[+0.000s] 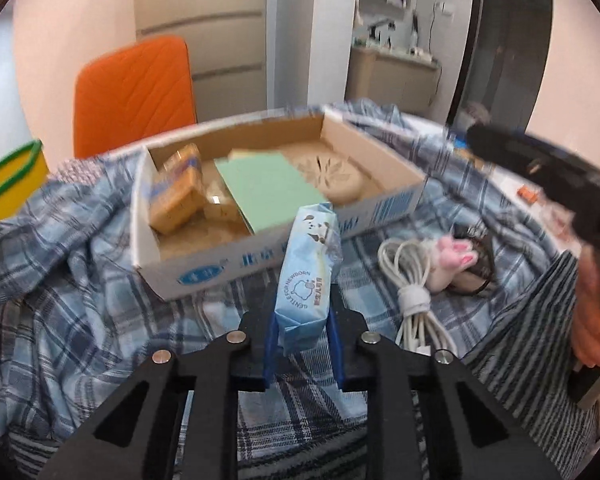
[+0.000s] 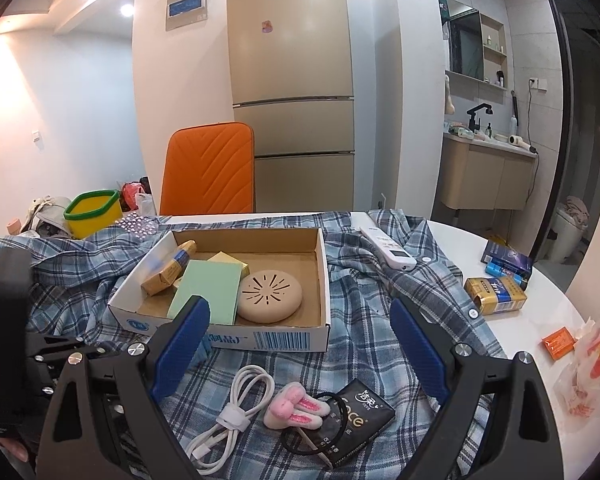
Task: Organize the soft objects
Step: 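Lift the tissue pack with the left gripper while the right gripper grasps the white cable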
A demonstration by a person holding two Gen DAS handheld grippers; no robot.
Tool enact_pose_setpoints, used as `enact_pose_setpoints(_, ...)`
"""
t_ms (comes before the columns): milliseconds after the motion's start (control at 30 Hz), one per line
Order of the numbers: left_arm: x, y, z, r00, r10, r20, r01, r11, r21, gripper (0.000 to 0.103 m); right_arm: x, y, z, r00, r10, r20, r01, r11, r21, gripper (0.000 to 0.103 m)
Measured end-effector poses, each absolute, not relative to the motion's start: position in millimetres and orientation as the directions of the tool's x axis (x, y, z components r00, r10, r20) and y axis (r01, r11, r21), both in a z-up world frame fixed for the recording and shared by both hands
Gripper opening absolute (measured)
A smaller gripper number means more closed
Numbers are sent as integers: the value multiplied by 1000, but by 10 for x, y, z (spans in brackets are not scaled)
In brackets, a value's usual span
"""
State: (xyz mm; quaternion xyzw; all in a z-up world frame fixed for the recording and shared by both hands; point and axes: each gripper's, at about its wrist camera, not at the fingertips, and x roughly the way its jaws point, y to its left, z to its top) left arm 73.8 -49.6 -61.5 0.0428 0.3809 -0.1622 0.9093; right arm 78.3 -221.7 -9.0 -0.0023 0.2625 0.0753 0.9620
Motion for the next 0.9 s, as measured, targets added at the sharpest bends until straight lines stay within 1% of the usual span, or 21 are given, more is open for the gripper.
enact_pose_setpoints(233,266,-375,-248,852,-250,-460,282,959,1,20,827,-2214,-132,804,211,-556,-190,977,95,93)
enact_pose_setpoints(300,188,-341,-193,879,-239,-413,265,964,6,20,847,-2202,-161,780,238,-579,-205,971,124,93)
enact_pose_setpoints(433,175,-288,-150,903,-202,-380,220,976,2,20,896,-2149,-243,723,267,-637,-225,963,148,93)
enact_pose_setpoints(500,206,-264,-153,901,-200,-385,213,977,-8,20,950,-2107,-339,649,304,-698,-239,952,192,91)
enact_pose_setpoints(567,230,-251,-156,899,-195,-392,207,978,-12,20,985,-2060,-425,587,333,-738,-255,941,223,78)
enact_pose_setpoints(600,230,-242,-151,898,-195,-393,207,978,-13,20,994,-2032,-474,556,348,-755,-266,935,235,76)
enact_pose_setpoints(633,239,-245,-150,898,-196,-395,209,978,-11,20,1008,-1991,-525,524,354,-775,-274,931,240,70)
enact_pose_setpoints(667,217,-258,-160,896,-196,-397,210,978,-9,20,1017,-1965,-564,506,352,-787,-276,931,239,63)
enact_pose_setpoints(700,213,-273,-168,895,-196,-401,212,977,-5,20,1027,-1937,-602,489,351,-799,-277,931,238,60)
enact_pose_setpoints(767,201,-284,-169,895,-194,-401,211,977,0,20,1040,-1889,-687,453,348,-821,-282,929,238,47)
enact_pose_setpoints(800,190,-280,-166,898,-191,-396,208,978,0,20,1051,-1872,-725,437,348,-830,-283,928,241,45)
enact_pose_setpoints(867,164,-265,-159,903,-189,-385,204,979,-3,20,1075,-1850,-776,418,345,-840,-279,929,243,37)
enact_pose_setpoints(900,167,-267,-160,903,-188,-387,204,979,-1,20,1084,-1845,-786,417,341,-842,-276,931,241,36)
